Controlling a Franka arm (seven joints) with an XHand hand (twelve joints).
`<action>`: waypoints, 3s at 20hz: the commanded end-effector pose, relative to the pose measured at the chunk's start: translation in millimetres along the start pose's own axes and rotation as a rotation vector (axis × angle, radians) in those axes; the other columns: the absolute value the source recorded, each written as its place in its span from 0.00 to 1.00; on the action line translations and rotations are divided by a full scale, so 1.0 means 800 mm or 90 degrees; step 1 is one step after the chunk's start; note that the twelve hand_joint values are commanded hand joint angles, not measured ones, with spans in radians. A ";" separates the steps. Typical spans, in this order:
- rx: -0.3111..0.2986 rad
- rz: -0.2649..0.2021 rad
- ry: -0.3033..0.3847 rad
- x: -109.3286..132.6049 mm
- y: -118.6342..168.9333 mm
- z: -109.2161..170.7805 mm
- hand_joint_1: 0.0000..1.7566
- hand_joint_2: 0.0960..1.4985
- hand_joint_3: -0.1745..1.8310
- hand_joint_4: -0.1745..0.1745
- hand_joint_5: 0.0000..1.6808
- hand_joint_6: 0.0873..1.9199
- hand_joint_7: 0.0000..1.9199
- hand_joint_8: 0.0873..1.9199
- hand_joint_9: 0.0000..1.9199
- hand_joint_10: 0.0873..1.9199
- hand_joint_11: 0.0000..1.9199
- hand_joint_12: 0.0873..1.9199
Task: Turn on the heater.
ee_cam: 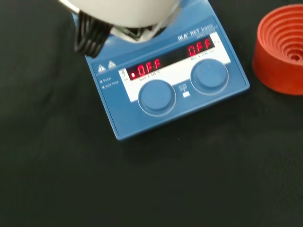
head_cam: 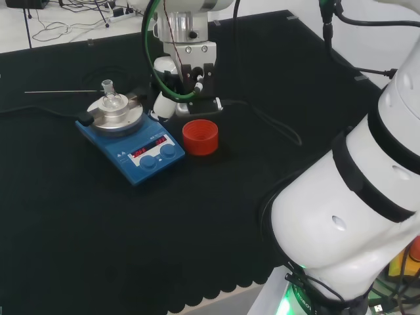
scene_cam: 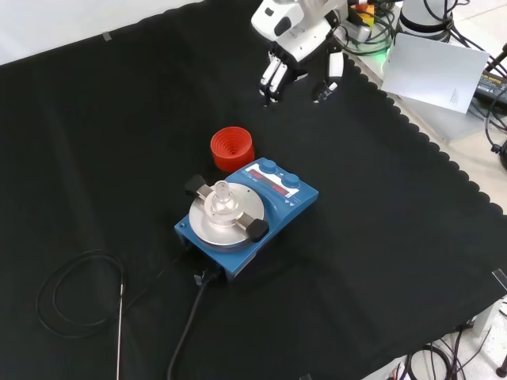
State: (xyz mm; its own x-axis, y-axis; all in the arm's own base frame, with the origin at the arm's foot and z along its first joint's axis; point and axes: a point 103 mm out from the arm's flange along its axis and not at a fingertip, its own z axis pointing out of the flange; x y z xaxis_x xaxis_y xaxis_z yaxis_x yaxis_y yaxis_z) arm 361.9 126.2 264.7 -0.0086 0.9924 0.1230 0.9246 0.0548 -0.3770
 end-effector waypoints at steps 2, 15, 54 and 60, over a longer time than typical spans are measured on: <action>0.043 0.005 -0.014 -0.001 -0.002 0.029 0.61 0.39 0.47 0.17 0.26 0.23 0.71 0.81 0.78 0.75 0.76 0.43; 0.074 0.003 -0.057 0.007 0.005 0.050 0.73 0.42 0.49 0.19 0.24 0.27 0.77 0.90 0.83 0.80 0.69 0.49; 0.176 -0.008 -0.131 0.008 0.033 0.103 0.82 0.33 0.67 0.45 0.09 0.01 0.82 0.93 0.86 0.84 0.62 0.65; 0.188 -0.012 -0.139 0.011 0.039 0.108 0.81 0.33 0.67 0.46 0.09 0.00 0.82 0.93 0.86 0.83 0.62 0.64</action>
State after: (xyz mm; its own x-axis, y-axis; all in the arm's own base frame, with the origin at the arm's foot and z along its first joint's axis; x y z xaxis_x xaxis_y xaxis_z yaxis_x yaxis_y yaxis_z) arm 356.6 144.4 177.2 -0.1242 0.9912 -0.0459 0.7806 0.0691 -0.6212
